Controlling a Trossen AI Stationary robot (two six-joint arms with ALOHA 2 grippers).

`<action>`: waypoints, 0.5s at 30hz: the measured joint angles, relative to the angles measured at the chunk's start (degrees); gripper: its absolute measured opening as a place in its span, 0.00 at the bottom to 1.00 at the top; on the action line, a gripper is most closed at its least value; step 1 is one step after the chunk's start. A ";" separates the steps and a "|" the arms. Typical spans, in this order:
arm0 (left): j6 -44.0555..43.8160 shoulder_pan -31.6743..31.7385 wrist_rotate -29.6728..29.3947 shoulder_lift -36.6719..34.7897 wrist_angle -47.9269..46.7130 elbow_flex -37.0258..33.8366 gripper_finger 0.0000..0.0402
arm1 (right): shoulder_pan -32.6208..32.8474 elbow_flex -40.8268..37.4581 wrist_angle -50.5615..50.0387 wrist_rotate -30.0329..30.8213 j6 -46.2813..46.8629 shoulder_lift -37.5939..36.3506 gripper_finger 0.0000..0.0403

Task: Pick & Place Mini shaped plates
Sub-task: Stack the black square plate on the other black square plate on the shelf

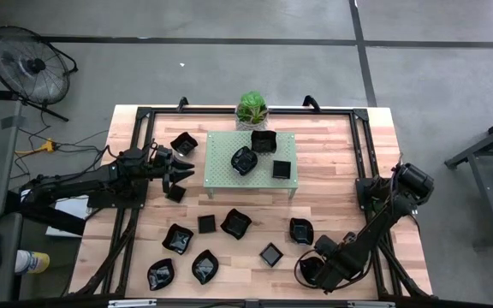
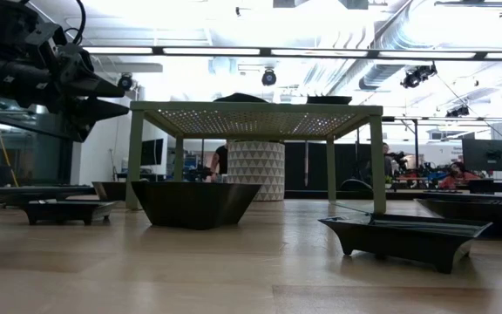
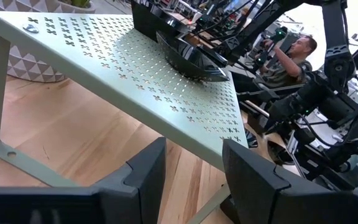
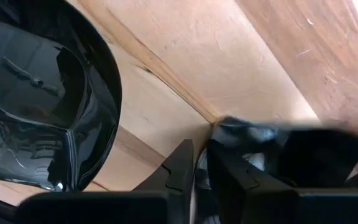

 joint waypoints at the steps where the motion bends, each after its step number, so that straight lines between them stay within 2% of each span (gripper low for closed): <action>1: 0.00 0.00 0.01 0.00 0.00 0.01 0.39 | 0.01 0.00 -0.02 -0.17 -0.21 0.00 0.07; 5: -0.02 0.00 0.02 -0.02 0.00 0.01 0.39 | 0.02 0.02 -0.11 -0.84 -1.12 -0.04 0.01; 15: -0.02 0.00 0.04 -0.02 0.00 0.02 0.39 | -0.17 0.02 -4.15 1.03 -3.67 -5.52 0.00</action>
